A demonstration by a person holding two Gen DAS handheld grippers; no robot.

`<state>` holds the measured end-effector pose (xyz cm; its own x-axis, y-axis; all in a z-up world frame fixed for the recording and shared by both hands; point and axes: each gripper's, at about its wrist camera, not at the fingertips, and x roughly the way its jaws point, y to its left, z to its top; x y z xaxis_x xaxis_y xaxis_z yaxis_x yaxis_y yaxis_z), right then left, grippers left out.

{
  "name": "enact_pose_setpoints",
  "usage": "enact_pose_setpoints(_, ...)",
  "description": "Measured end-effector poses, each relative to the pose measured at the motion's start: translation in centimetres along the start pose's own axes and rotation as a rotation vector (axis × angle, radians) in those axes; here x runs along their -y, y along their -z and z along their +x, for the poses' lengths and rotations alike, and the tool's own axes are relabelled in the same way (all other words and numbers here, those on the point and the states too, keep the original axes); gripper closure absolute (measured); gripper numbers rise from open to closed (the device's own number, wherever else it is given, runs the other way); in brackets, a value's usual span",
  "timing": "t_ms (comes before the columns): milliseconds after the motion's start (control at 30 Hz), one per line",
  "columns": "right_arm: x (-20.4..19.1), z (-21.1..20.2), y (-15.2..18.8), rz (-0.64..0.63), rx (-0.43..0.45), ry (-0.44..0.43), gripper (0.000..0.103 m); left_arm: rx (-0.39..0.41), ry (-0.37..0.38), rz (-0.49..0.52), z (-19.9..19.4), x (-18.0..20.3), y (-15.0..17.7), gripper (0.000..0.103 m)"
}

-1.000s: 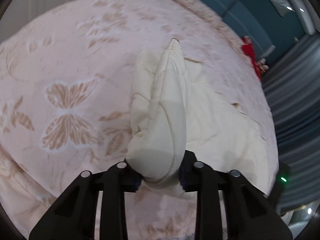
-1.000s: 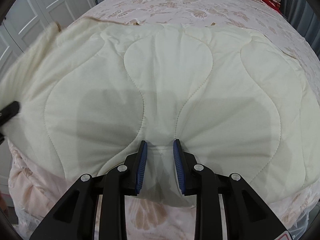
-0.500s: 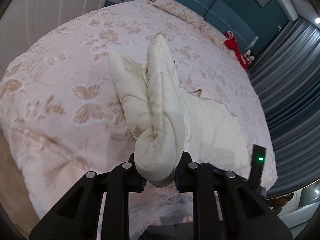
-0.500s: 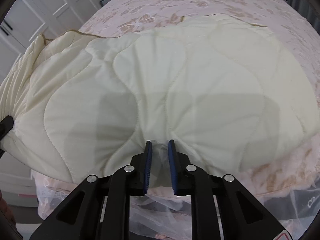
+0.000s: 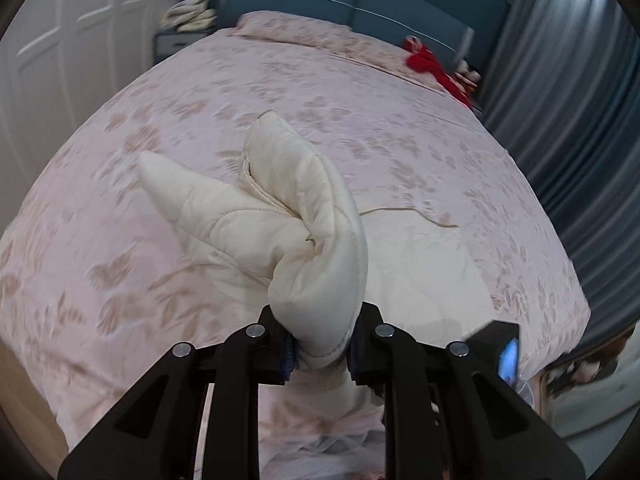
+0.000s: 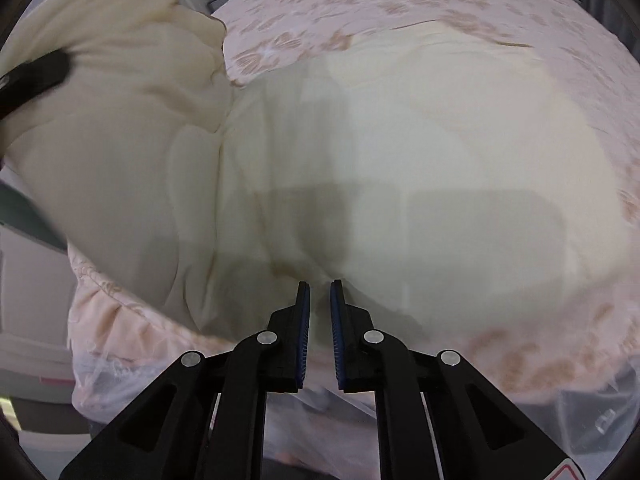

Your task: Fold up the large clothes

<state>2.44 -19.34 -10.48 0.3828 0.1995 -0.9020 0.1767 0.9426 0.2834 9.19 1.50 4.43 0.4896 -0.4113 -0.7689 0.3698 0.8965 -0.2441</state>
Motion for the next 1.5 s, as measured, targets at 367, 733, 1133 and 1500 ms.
enact_pose_setpoints(367, 8.4, -4.8, 3.5, 0.071, 0.032, 0.193, 0.094, -0.114, 0.019, 0.168, 7.3, 10.7, 0.6, 0.085)
enact_pose_setpoints(733, 14.3, -6.0, 4.4, 0.169, 0.024, 0.251, 0.094, -0.217, -0.022, 0.299, 11.9, 16.5, 4.8, 0.085)
enact_pose_setpoints(1133, 16.1, -5.8, 3.2, 0.171, 0.035, 0.259, 0.094, -0.264, -0.064, 0.405, 14.2, 19.4, 7.9, 0.085)
enact_pose_setpoints(1500, 16.9, -5.3, 3.3, 0.183, 0.022, 0.244, 0.094, -0.262, -0.102, 0.455, 15.3, 20.9, 9.4, 0.084)
